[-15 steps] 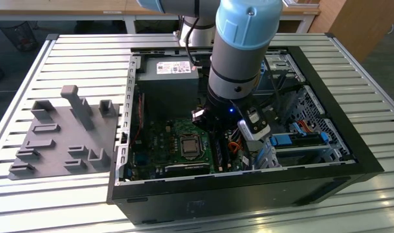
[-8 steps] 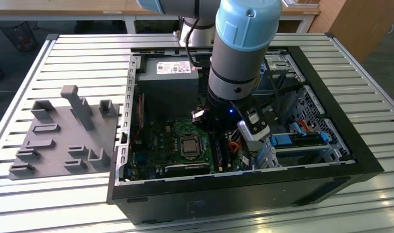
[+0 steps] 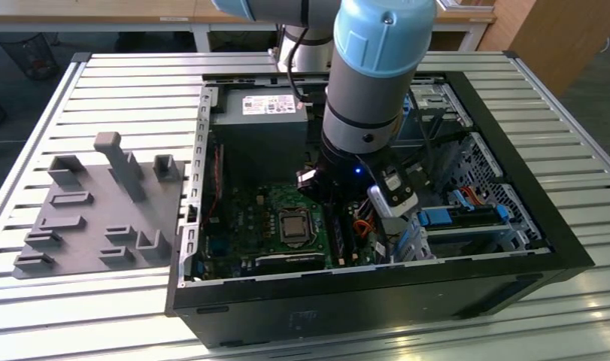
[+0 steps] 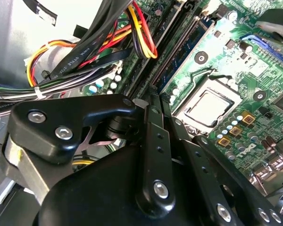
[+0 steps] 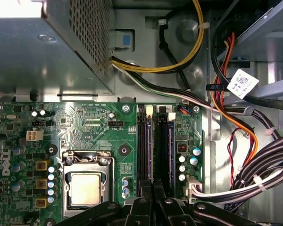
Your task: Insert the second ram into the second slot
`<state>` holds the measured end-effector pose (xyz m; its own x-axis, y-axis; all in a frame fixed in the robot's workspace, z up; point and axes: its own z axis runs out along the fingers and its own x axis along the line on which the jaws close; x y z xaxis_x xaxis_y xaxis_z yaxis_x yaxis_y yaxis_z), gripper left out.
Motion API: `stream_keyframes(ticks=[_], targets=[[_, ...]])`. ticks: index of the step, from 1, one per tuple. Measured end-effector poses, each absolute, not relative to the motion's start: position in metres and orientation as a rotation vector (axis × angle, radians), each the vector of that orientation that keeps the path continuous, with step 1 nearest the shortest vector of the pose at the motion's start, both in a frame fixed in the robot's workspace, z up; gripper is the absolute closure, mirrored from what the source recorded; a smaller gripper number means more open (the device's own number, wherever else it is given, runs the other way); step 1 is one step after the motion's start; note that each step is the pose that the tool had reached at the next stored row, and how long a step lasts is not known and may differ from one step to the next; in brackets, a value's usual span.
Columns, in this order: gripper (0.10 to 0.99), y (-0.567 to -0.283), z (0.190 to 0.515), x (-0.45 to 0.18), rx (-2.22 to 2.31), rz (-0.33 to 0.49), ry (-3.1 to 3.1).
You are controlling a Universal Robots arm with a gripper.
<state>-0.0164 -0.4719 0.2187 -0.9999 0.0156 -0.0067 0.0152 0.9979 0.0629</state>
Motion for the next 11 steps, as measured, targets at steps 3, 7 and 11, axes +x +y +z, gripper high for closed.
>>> stream_keyframes(ticks=[3,7,11], targets=[[0.953,-0.4718,0.2187,-0.0165,0.031,0.099,3.133],[0.953,-0.4717,0.2186,-0.0166,0.042,0.099,3.132],[0.953,-0.4718,0.2176,-0.0166,0.043,0.101,3.132]])
